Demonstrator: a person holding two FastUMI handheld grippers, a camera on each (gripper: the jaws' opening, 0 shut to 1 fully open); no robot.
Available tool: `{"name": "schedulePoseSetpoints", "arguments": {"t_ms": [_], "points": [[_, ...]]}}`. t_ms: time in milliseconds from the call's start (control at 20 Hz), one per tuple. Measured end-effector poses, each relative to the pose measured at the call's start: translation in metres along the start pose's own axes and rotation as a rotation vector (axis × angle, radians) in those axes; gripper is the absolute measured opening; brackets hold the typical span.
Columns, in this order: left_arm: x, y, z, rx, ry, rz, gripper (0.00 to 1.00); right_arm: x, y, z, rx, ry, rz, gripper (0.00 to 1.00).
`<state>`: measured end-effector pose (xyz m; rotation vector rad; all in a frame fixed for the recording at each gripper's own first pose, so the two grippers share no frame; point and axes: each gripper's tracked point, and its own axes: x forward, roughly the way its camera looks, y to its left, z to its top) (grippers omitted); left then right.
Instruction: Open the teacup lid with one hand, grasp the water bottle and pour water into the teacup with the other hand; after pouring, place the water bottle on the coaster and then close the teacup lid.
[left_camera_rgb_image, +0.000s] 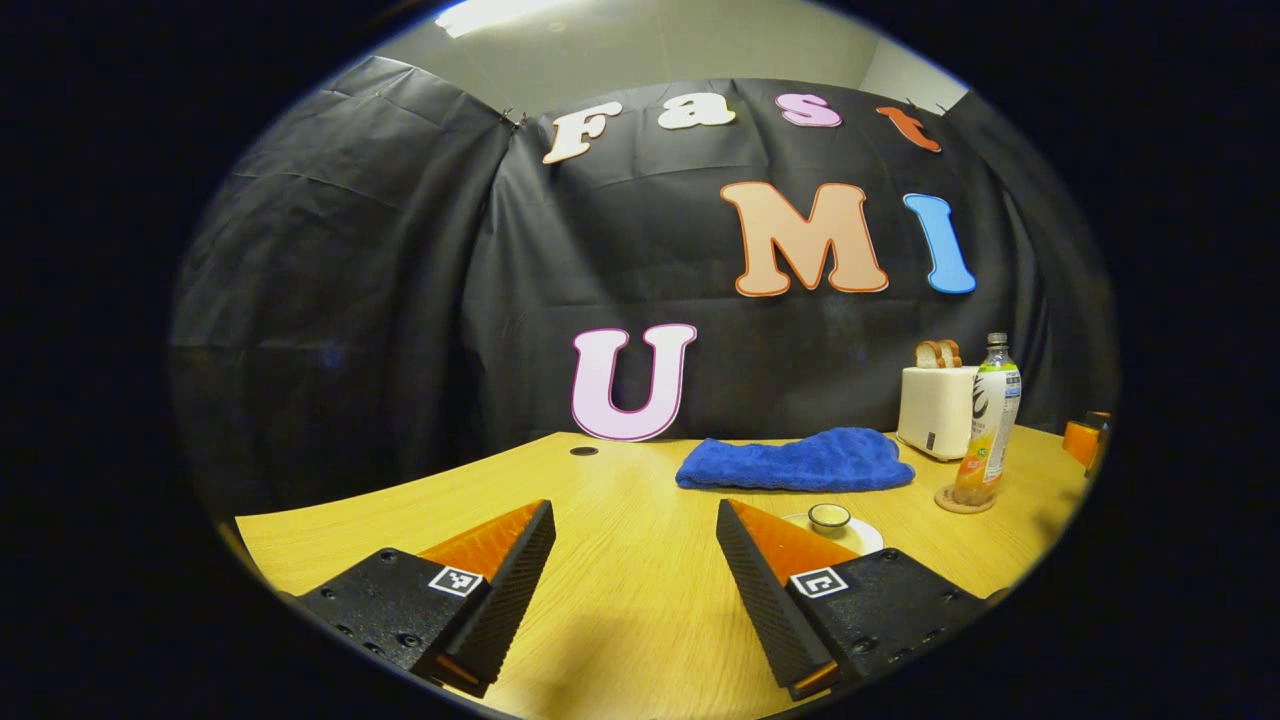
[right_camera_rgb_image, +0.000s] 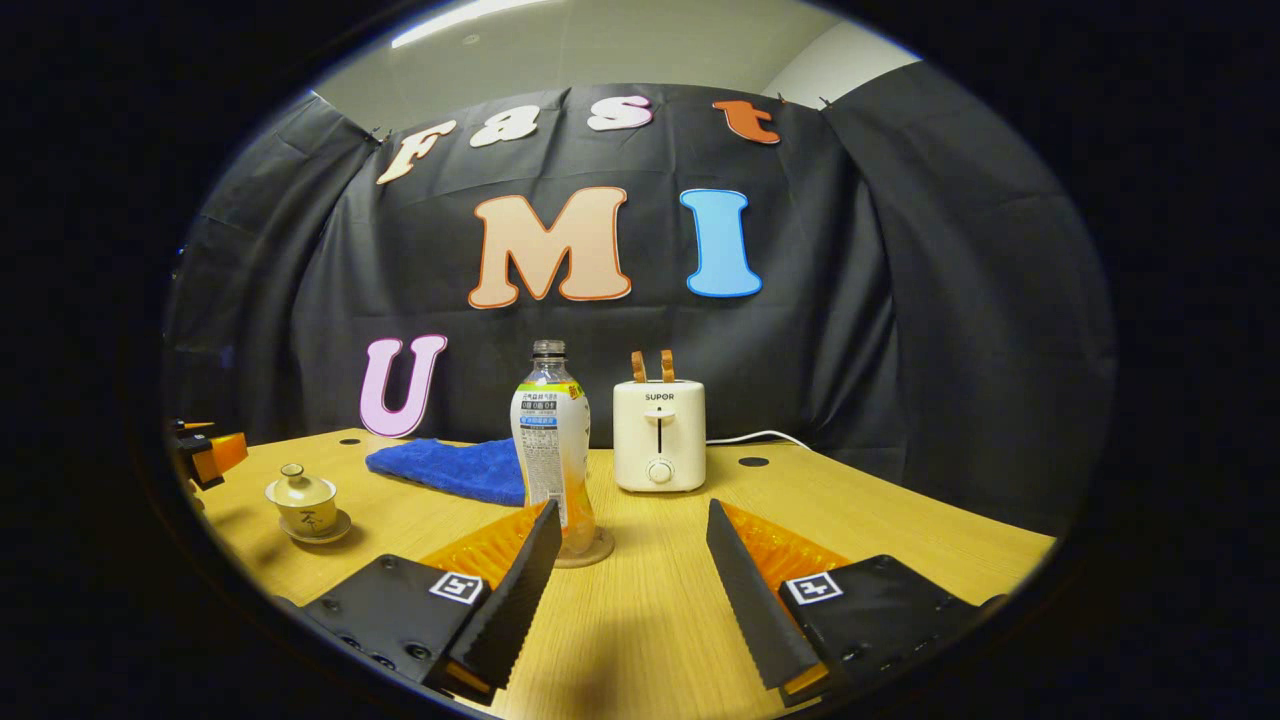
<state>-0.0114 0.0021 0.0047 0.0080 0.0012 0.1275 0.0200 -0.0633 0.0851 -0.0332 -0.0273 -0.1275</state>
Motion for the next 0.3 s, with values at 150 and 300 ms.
{"name": "schedulePoseSetpoints", "arguments": {"t_ms": [150, 300], "points": [[0.0002, -0.0003, -0.0004, 0.001, 0.001, 0.0, 0.95, 0.0006, -0.0004, -0.0003, 0.0, 0.001, -0.002, 0.96], [0.0004, -0.0003, -0.0004, 0.0, 0.001, 0.0, 0.95, 0.0016, -0.0005, -0.0008, 0.0, 0.0, -0.002, 0.96]]}}
